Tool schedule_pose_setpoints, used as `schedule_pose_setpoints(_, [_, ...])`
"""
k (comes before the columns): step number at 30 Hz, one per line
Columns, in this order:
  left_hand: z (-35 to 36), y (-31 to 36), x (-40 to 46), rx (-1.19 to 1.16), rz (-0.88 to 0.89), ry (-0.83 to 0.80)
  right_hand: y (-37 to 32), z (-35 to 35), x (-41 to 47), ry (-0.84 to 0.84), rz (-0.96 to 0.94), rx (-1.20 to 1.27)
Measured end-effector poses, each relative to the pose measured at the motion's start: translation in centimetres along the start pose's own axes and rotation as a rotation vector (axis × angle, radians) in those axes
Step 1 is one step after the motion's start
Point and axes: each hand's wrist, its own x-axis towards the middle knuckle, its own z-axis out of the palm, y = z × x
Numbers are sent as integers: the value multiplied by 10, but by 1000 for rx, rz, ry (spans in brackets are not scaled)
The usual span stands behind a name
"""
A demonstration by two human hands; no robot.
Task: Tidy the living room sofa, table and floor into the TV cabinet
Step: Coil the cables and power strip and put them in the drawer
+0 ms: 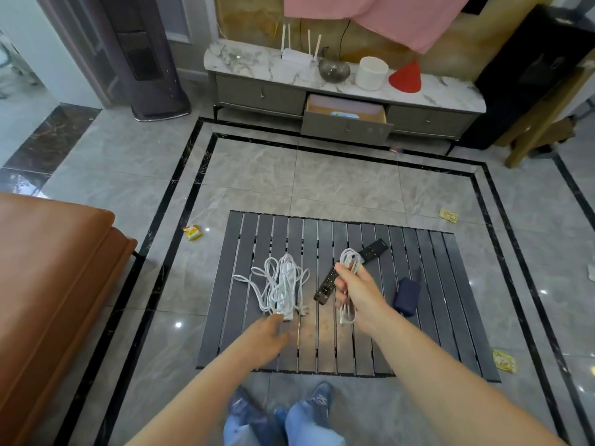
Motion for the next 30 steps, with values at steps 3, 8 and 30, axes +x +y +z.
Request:
schedule_pose_setpoints(3, [0,-31,30,-86,-80,8,14,2,26,-43,114,-30])
schedule_pose_setpoints(8, [3,-66,89,-178,-158,58,77,17,81,53,251,-203])
schedule_pose_setpoints(30, [32,-160,307,-885,-361,199,189,31,286,221,284,-457])
